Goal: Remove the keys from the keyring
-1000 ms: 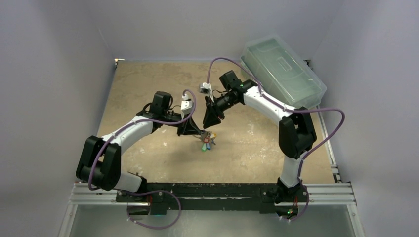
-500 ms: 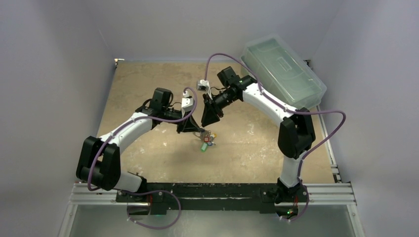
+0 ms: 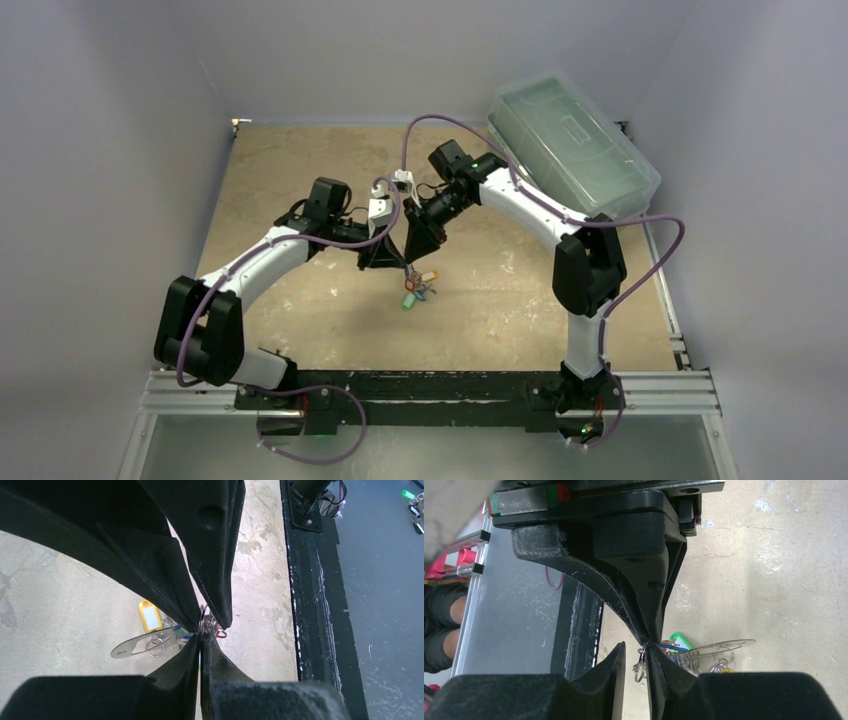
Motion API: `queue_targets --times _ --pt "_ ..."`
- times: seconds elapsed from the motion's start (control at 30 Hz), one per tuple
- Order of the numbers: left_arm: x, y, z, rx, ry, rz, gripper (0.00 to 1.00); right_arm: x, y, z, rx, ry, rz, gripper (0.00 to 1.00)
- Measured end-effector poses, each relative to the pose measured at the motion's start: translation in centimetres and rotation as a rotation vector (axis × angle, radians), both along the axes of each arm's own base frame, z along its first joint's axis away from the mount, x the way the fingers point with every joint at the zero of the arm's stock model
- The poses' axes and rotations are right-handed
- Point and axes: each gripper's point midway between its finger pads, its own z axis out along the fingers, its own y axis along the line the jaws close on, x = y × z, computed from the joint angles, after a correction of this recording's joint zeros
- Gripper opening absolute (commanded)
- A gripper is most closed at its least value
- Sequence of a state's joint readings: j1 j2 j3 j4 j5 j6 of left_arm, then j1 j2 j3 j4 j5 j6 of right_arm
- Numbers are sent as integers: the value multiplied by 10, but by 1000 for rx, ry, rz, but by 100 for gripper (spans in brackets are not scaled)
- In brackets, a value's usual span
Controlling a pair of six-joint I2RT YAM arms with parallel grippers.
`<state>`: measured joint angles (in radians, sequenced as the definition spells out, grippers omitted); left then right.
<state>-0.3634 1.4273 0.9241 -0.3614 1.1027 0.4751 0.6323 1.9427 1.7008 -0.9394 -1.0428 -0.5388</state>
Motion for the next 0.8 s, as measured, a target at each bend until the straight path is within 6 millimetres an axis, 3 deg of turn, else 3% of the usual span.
queue_targets --times 0.1,0.27,0.37,0.8 --pt "0 0 0 0 0 0 0 0 0 0 -7 -9 3 15" --pt "-1 -1 0 0 1 -4 0 2 -1 0 -20 -26 3 9" --pt "-1 -1 1 -1 0 -5 0 2 -2 0 -26 -29 3 0" --pt "-5 0 -4 12 43 -3 7 0 -1 -6 32 -38 -28 0"
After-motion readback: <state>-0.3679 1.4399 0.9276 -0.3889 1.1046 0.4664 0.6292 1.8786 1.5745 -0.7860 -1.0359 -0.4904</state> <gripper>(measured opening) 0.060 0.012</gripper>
